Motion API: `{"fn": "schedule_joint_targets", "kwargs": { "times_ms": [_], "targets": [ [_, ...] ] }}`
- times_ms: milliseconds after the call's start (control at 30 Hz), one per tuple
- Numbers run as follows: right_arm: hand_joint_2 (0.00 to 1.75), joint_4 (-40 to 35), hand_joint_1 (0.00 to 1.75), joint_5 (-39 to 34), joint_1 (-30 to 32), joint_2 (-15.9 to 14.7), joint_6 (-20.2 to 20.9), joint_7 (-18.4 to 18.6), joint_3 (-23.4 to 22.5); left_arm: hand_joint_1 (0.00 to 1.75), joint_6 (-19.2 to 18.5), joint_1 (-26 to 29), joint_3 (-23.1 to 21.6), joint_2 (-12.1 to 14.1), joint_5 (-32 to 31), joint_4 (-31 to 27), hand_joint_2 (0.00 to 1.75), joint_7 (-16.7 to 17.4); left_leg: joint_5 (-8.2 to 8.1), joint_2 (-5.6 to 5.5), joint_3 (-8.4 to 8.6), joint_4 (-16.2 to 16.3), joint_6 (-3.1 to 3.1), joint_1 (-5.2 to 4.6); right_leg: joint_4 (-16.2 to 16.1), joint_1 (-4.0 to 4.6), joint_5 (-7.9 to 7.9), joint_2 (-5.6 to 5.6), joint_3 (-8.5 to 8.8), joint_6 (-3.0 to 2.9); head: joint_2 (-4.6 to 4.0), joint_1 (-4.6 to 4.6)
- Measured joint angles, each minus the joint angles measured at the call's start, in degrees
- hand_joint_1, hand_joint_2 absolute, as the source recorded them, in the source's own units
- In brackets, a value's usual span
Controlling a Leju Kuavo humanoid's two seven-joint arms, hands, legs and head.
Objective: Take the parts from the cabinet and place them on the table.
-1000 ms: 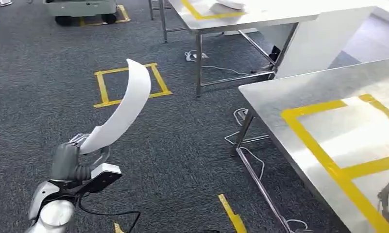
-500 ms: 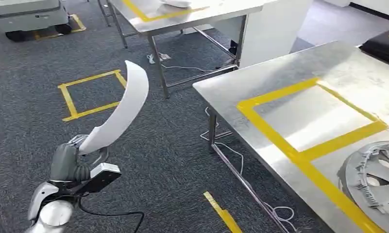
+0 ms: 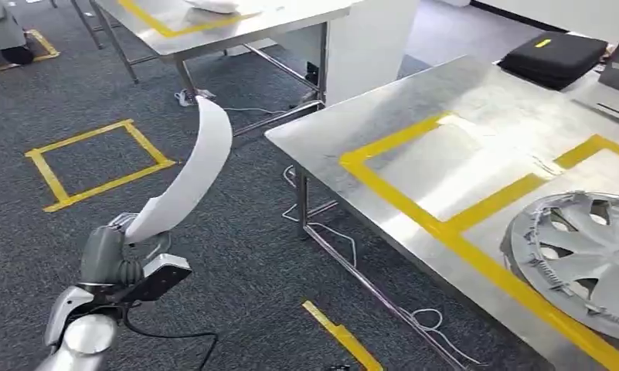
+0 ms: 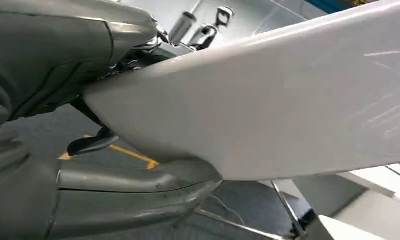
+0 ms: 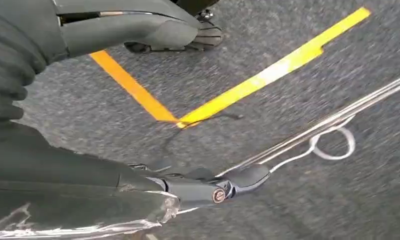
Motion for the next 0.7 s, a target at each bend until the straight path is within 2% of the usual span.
{"fn": "schedule_joint_targets", "kwargs": {
  "times_ms": [33,67,100,133,167,233,267,300,333,367,400,433,467,500,533,567,600,633,667,700],
  "targets": [
    [1.75,0.0,0.0,0.0,0.06,0.0,0.0,0.0,-0.04,1.75,0.0,-0.01,0.02,0.0,0.0,0.11,1.75,0.0,-0.12,0.63,0.11,0.03,-0.16,0.01,-4.44,-0.07,2.33,-0.44,2.48,0.03,0.0,0.0],
    [1.75,0.0,0.0,0.0,0.03,0.0,0.0,0.0,-0.07,1.75,0.0,-0.01,0.07,0.0,0.0,0.2,1.75,0.0,-0.29,1.22,0.31,0.06,-0.4,0.01,-9.98,-0.1,4.53,-1.35,5.63,0.01,0.0,-0.02],
    [1.75,0.0,0.0,0.0,-0.08,0.0,0.0,0.0,-0.09,1.75,0.0,-0.04,0.09,-0.02,0.0,0.26,1.75,0.0,-0.5,1.77,0.58,0.15,-0.72,-0.09,-14.84,-0.06,5.67,-3.39,8.52,-0.06,0.0,0.0],
    [1.75,0.02,0.0,0.02,-0.29,0.0,0.0,0.0,-0.09,1.75,0.02,-0.08,0.13,-0.02,0.0,0.26,1.75,0.0,-0.81,2.26,0.52,0.31,-1.17,-0.6,-15.85,0.47,4.88,-4.14,9.55,-0.71,0.0,0.0],
    [1.75,0.02,0.0,0.02,-0.35,0.0,0.0,-0.02,-0.09,1.75,0.0,-0.2,0.17,0.0,0.0,0.31,1.75,0.0,-0.81,2.5,0.54,0.37,-1.33,-0.59,-15.94,0.38,5.17,-3.35,9.31,-1.22,0.0,-0.35],
    [1.75,0.02,0.0,0.04,-0.07,0.0,0.0,0.0,-0.17,1.75,0.0,-0.33,0.15,-0.09,-0.02,0.39,1.75,0.02,-0.74,3.43,0.75,0.27,-1.77,-0.51,-15.7,0.64,5.06,-2.29,8.93,-1.84,0.0,-0.3],
    [1.75,0.04,0.0,0.11,0.02,0.0,0.0,0.02,-0.26,1.75,0.0,-0.42,0.18,-0.11,0.0,0.39,1.75,0.09,-0.98,3.9,0.9,0.3,-2.14,-0.46,-15.94,0.51,5.23,-1.72,8.98,-2.28,0.0,-0.24],
    [1.75,0.07,0.0,0.18,0.09,0.0,0.0,0.02,-0.31,1.75,0.0,-0.55,0.24,-0.09,0.0,0.39,1.75,0.2,-1.81,2.25,0.81,0.94,-2.62,-0.18,-16.17,0.18,5.46,-1.22,9.13,-2.68,0.0,-0.35],
    [1.75,0.07,0.0,0.22,-0.03,0.0,0.02,0.04,-0.33,1.75,0.02,-0.58,0.28,-0.07,0.0,0.42,1.75,0.24,-3.69,-0.07,-0.21,3.3,-2.75,-0.08,-16.17,0.12,5.53,-0.7,9.09,-2.98,0.0,-0.68],
    [1.75,0.07,0.0,0.24,-0.2,0.0,0.02,0.04,-0.33,1.75,0.02,-0.54,0.39,-0.04,0.0,0.48,1.75,0.28,-6.01,-1.21,-1.99,7.38,-2.84,0.01,-16.17,0.13,5.61,-0.19,9.04,-3.2,0.0,-0.74],
    [1.75,0.07,0.0,0.28,-0.29,0.0,0.04,0.04,-0.37,1.75,0.0,-0.51,0.52,0.0,-0.04,0.68,1.75,0.57,-8.36,-1.81,-4.34,12.54,-2.9,0.05,-16.17,0.19,5.63,0.51,8.98,-3.25,0.0,-0.76],
    [1.75,0.07,0.0,0.44,-0.33,0.0,0.09,0.04,-0.37,1.75,0.0,-0.5,0.7,0.04,-0.15,0.92,1.75,0.7,-9.87,-2.03,-6.52,16.98,-2.92,0.03,-16.15,0.26,5.66,1.24,8.92,-3.27,0.0,-0.74],
    [1.75,0.07,0.0,0.59,-0.28,0.0,0.15,0.04,-0.37,1.75,0.02,-0.55,0.9,0.04,-0.53,1.18,1.75,0.74,-9.81,-2.07,-7.63,18.88,-2.88,0.04,-16.15,0.32,5.71,1.97,8.92,-3.33,0.0,-0.74],
    [1.75,0.09,0.0,0.78,-0.18,0.0,0.2,0.07,-0.39,1.75,0.07,-0.63,0.94,0.04,-0.92,1.44,1.75,0.94,-8.29,-2.1,-7.39,17.89,-2.75,0.03,-16.13,0.34,5.75,2.68,8.93,-3.34,0.0,-0.74],
    [1.75,0.11,0.0,0.98,-0.14,0.0,0.22,0.04,-0.39,1.75,0.15,-0.74,0.96,0.04,-1.11,1.6,1.75,1.01,-5.85,-2.2,-6.11,14.84,-2.56,0.03,-16.08,0.34,5.79,3.43,8.93,-3.29,0.0,-0.76],
    [1.75,0.13,0.0,1.11,-0.14,0.0,0.22,0.04,-0.39,1.75,0.26,-0.93,1.01,0.04,-1.27,1.75,1.75,1.03,-2.7,-2.75,-3.69,9.55,-2.25,0.03,-16.0,0.33,5.86,4.24,8.98,-3.18,0.0,-0.79],
    [1.75,0.15,0.0,1.16,-0.2,0.0,0.22,0.04,-0.39,1.75,0.31,-1.17,1.07,0.11,-1.58,1.84,1.75,1.05,-0.35,-4.09,-1.46,4.74,-1.87,0.04,-15.95,0.3,5.92,4.93,9.0,-3.09,0.0,-0.83],
    [1.75,0.18,0.0,1.18,-0.24,0.11,0.22,0.04,-0.39,1.75,0.35,-1.42,1.18,0.22,-1.62,1.92,1.75,1.05,-0.27,-6.31,-0.54,2.48,-1.47,0.07,-15.89,0.27,6.0,5.22,8.84,-2.9,0.0,-0.72],
    [1.75,0.17,0.0,1.2,-0.49,0.11,0.22,0.02,-0.39,1.75,0.39,-1.62,1.27,0.24,-1.62,1.99,1.75,1.05,-0.73,-6.33,-0.17,0.87,-1.45,0.24,-15.51,0.39,6.13,6.03,8.22,-2.51,0.0,-0.74],
    [1.75,0.17,0.0,1.2,-0.48,0.11,0.22,0.0,-0.42,1.75,0.41,-1.71,1.29,0.24,-1.66,2.1,1.75,1.07,-0.73,-5.97,-0.33,1.24,-1.47,0.05,-15.74,0.18,6.4,6.32,7.88,-2.08,0.0,-0.74]
  ]
}}
